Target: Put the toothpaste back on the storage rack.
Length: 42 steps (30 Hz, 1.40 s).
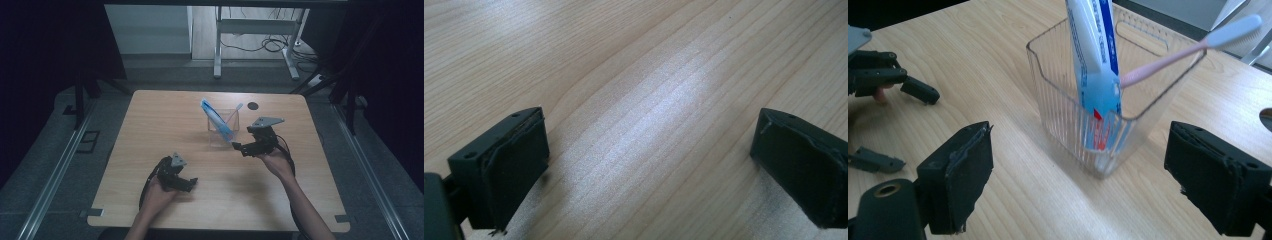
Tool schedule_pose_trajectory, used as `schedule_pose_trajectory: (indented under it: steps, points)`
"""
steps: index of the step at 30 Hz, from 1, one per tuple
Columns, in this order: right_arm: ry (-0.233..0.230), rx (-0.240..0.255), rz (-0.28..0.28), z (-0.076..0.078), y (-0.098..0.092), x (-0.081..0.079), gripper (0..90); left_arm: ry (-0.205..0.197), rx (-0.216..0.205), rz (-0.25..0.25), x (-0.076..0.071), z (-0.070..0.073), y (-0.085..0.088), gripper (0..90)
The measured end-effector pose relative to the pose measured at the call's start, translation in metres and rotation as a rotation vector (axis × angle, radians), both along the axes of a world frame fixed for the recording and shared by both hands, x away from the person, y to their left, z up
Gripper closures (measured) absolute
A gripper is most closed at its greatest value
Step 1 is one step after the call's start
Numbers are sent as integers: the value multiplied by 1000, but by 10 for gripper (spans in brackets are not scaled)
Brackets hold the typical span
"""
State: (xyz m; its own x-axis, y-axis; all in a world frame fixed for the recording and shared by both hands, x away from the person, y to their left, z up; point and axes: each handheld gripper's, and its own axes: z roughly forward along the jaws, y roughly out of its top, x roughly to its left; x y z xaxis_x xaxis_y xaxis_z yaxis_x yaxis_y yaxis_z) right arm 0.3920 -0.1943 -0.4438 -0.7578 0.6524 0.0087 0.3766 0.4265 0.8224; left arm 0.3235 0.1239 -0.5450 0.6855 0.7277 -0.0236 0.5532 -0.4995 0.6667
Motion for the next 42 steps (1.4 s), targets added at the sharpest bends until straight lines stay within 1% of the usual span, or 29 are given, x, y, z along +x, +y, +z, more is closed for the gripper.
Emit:
schedule_pose_trajectory:
  steps: [3,6,14,26,33,37,42]
  points:
    - [-2,-2,-4,-2,-5,-5,121,0,-2,2,0,0,0,23]
    - [0,6,-9,-4,-10,-10,120,-1,-1,2,0,0,0,23]
    - [-6,0,-29,-9,-26,-22,118,-1,-1,3,0,0,0,24]
    - [-10,-9,-69,-26,-50,-43,116,0,-4,11,-1,0,-1,24]
    - [-6,-16,-80,-42,-58,-53,117,0,-2,8,-1,0,0,24]
    - [5,-13,-89,-52,-63,-56,120,0,-2,8,-1,0,0,24]
    - [13,-22,-105,-65,-69,-59,120,1,-3,8,-1,0,0,24]
